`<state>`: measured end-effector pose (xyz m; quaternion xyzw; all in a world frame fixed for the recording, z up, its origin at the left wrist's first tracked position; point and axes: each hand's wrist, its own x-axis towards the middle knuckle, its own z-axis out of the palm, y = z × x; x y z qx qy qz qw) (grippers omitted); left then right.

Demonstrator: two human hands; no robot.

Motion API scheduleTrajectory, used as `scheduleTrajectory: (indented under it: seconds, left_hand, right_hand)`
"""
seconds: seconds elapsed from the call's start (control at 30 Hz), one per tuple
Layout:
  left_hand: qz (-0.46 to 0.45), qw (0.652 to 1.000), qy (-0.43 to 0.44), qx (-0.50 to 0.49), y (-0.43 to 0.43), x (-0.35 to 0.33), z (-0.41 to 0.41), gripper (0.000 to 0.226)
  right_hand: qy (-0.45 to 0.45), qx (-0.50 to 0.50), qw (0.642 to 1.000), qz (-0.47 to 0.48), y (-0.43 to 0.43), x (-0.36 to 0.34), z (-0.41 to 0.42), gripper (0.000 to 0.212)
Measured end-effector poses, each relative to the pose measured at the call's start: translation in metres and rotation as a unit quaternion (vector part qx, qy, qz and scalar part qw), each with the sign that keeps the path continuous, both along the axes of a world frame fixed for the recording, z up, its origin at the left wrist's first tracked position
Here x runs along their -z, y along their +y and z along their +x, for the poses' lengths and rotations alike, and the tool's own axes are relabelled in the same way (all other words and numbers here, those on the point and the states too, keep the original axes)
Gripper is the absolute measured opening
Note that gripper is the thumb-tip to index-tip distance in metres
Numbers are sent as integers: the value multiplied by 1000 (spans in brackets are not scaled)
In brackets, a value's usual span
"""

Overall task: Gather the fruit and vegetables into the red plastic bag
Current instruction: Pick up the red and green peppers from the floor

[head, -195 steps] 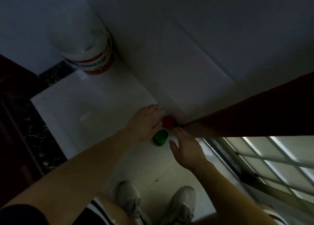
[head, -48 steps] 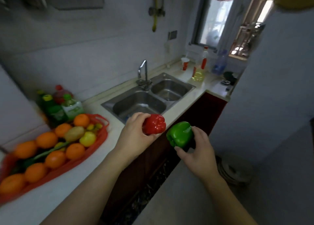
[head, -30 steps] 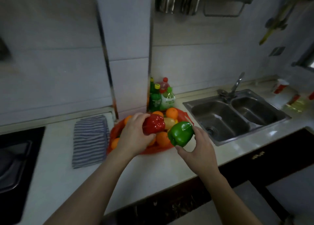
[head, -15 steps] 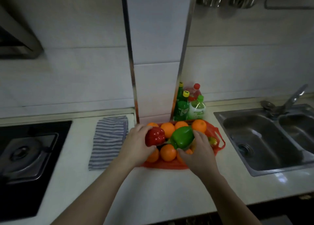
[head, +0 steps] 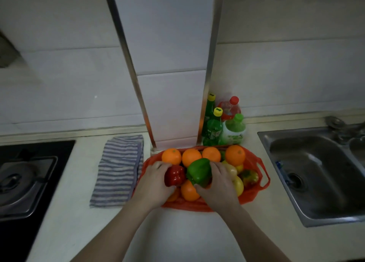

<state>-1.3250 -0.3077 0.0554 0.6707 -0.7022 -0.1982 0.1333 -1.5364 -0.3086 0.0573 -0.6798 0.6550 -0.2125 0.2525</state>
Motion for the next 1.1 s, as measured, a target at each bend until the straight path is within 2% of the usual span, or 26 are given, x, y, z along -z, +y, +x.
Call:
scheduleTrajectory:
  seconds: [0.2, 0.67, 1.1]
  left_hand:
    - [26, 999, 17, 5, -7, 21, 9, 71]
    - [13, 998, 1, 68, -21, 26, 5, 71]
    - [0, 997, -16, 73, -23, 28, -5, 65]
  right_hand:
    - [-2, 18, 999, 27, -6, 16, 17, 83]
    - [27, 78, 996, 41, -6, 22, 17, 87]
    - [37, 62, 996, 45, -8, 24, 11, 78]
